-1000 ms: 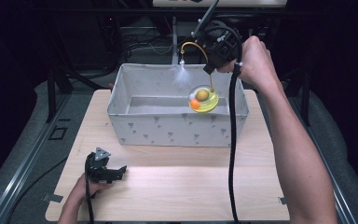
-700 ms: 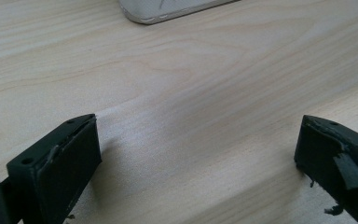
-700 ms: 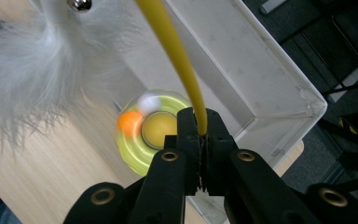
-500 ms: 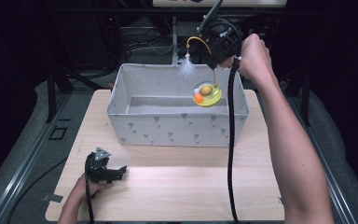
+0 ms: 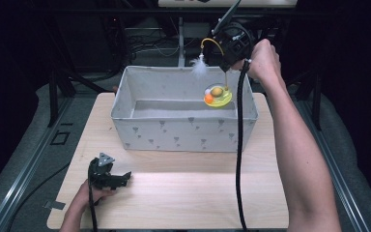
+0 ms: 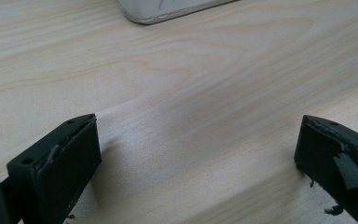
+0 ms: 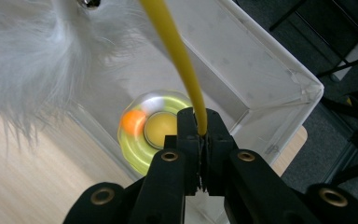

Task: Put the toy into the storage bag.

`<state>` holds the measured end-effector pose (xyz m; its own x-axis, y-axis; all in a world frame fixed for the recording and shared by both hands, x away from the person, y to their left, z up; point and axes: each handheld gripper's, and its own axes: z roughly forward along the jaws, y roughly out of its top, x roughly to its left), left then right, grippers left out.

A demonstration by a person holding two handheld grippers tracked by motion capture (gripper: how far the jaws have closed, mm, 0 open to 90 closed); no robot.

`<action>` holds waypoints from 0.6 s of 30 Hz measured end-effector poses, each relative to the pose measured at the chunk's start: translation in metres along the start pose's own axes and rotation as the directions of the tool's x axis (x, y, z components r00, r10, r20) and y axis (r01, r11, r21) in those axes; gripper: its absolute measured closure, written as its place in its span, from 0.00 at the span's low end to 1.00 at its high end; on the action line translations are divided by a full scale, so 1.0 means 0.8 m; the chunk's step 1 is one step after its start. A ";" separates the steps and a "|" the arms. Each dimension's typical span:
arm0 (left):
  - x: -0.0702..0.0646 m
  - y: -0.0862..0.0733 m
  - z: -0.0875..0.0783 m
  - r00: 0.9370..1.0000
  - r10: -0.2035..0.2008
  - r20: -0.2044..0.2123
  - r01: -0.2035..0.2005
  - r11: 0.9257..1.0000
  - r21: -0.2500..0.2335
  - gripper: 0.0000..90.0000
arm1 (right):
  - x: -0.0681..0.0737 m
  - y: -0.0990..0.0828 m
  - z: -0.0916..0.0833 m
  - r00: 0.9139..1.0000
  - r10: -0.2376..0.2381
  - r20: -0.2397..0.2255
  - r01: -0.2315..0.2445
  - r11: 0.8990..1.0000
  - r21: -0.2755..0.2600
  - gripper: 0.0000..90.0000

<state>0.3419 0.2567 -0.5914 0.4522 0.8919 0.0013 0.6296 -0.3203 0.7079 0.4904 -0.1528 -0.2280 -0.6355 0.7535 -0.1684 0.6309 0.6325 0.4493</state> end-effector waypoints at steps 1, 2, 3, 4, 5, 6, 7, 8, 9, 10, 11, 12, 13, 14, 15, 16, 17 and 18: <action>0.000 0.000 0.000 1.000 0.000 0.000 0.000 1.000 0.000 0.00 | 0.000 0.000 0.000 1.000 0.000 0.000 0.000 1.000 0.000 0.98; 0.000 0.000 0.000 1.000 0.000 0.000 0.000 1.000 0.000 0.00 | -0.005 -0.002 0.007 1.000 0.008 0.003 -0.008 1.000 0.011 0.98; 0.000 0.000 0.000 1.000 0.000 0.000 0.000 1.000 0.000 0.00 | -0.005 -0.002 0.007 1.000 0.008 0.003 -0.008 1.000 0.011 0.98; 0.000 0.000 0.000 1.000 0.000 0.000 0.000 1.000 0.000 0.00 | -0.008 -0.005 0.012 1.000 0.020 -0.001 -0.020 1.000 0.012 0.98; 0.000 0.000 0.000 1.000 0.000 0.000 0.000 1.000 0.000 0.00 | -0.008 -0.005 0.012 1.000 0.020 -0.001 -0.020 1.000 0.012 0.98; 0.000 0.000 0.000 1.000 0.000 0.000 0.000 1.000 0.000 0.00 | -0.011 -0.008 0.017 1.000 0.027 0.004 -0.027 0.999 0.016 0.98; 0.000 0.000 0.000 1.000 0.000 0.000 0.000 1.000 0.000 0.00 | -0.011 -0.008 0.017 1.000 0.027 0.004 -0.027 0.999 0.016 0.98; 0.000 0.000 0.000 1.000 0.000 0.000 0.000 1.000 0.000 0.00 | -0.014 -0.010 0.022 0.999 0.038 0.004 -0.038 0.999 0.016 0.98; 0.000 0.000 0.000 1.000 0.000 0.000 0.000 1.000 0.000 0.00 | -0.015 -0.012 0.024 0.999 0.041 0.003 -0.041 0.999 0.016 0.98; 0.000 0.000 0.000 1.000 0.000 0.000 0.000 1.000 0.000 0.00 | -0.017 -0.014 0.027 0.999 0.047 0.003 -0.047 0.999 0.020 0.98; 0.000 0.000 0.000 1.000 0.000 0.000 0.000 1.000 0.000 0.00 | -0.017 -0.014 0.027 0.999 0.047 0.003 -0.047 0.999 0.020 0.98; 0.000 0.000 0.000 1.000 0.000 -0.001 0.000 1.000 0.000 0.00 | -0.019 -0.016 0.032 0.999 0.050 0.001 -0.050 0.998 0.025 0.98; 0.000 0.000 0.000 1.000 0.000 -0.001 0.000 1.000 0.000 0.00 | -0.020 -0.017 0.034 0.999 0.050 0.004 -0.051 0.998 0.024 0.98; 0.000 0.000 0.000 1.000 0.000 -0.001 0.000 1.000 0.000 0.00 | -0.020 -0.017 0.034 0.999 0.050 0.004 -0.051 0.998 0.024 0.98; 0.000 0.000 0.000 1.000 0.001 0.001 -0.001 1.000 0.000 0.00 | -0.021 -0.019 0.039 0.999 0.042 0.014 -0.043 0.998 0.040 0.98; 0.000 0.000 0.000 1.000 0.001 0.000 -0.001 1.000 0.000 0.00 | -0.021 -0.020 0.042 0.999 0.042 0.014 -0.043 0.998 0.043 0.98; 0.000 0.000 0.000 1.000 0.000 0.000 0.000 1.000 0.000 0.00 | -0.021 -0.020 0.044 0.999 0.041 0.015 -0.042 0.998 0.044 0.98; 0.000 0.000 0.000 1.000 0.000 0.000 0.000 1.000 0.000 0.00 | -0.022 -0.021 0.047 0.999 0.042 0.016 -0.043 0.998 0.048 0.98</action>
<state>0.3417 0.2564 -0.5914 0.4524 0.8918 0.0010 0.6293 -0.3201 0.7082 0.5073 -0.1699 -0.2655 -0.6012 0.7824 -0.1627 0.6784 0.6073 0.4136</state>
